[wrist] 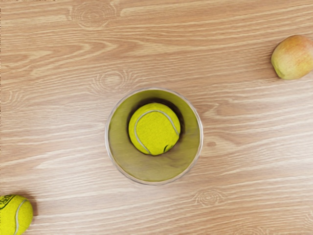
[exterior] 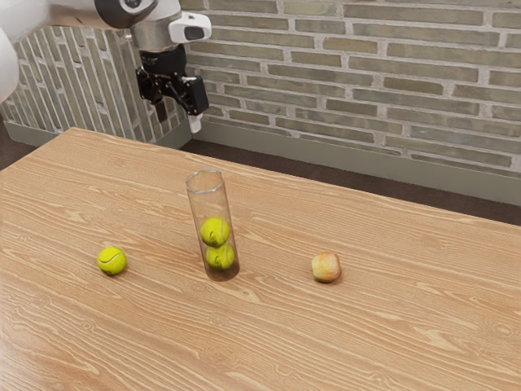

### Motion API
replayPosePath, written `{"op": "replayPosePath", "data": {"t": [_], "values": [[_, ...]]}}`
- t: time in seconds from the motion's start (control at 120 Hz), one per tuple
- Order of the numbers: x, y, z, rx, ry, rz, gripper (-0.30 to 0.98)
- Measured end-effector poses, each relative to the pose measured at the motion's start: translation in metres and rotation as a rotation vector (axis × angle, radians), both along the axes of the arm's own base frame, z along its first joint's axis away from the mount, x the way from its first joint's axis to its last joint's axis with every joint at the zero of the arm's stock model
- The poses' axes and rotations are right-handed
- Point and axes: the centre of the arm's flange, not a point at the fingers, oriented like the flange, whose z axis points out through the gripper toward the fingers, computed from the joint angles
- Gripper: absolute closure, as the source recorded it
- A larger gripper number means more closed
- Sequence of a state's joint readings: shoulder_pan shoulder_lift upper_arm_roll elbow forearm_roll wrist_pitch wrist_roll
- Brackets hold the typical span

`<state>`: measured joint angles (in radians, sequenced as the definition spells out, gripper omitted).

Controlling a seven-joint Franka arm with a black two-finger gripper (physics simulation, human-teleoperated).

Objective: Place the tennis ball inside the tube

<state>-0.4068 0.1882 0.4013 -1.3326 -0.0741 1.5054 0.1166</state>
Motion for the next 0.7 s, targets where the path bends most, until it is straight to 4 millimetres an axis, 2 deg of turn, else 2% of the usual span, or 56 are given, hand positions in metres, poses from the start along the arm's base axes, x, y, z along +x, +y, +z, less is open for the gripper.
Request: {"op": "replayPosePath", "data": {"t": [0.075, 0.108, 0.192, 0.275, 0.325, 0.367, 0.45, 0.508, 0.583, 0.7], "values": [[-0.001, 0.001, -0.002, 0.006, 0.003, -0.001, 0.02], [-0.008, 0.004, -0.007, 0.0, 0.02, 0.0, 0.02], [-0.036, 0.043, -0.032, -0.019, 0.082, 0.053, 0.02], [-0.074, 0.089, -0.081, -0.046, 0.151, 0.125, 0.02], [-0.088, 0.118, -0.112, -0.053, 0.183, 0.181, 0.02], [-0.095, 0.134, -0.141, -0.052, 0.208, 0.217, 0.02], [-0.091, 0.151, -0.193, -0.03, 0.24, 0.26, 0.02], [-0.084, 0.16, -0.221, -0.014, 0.251, 0.284, 0.02], [-0.076, 0.169, -0.252, -0.001, 0.257, 0.309, 0.02], [-0.07, 0.189, -0.287, -0.003, 0.247, 0.363, 0.02]]}}
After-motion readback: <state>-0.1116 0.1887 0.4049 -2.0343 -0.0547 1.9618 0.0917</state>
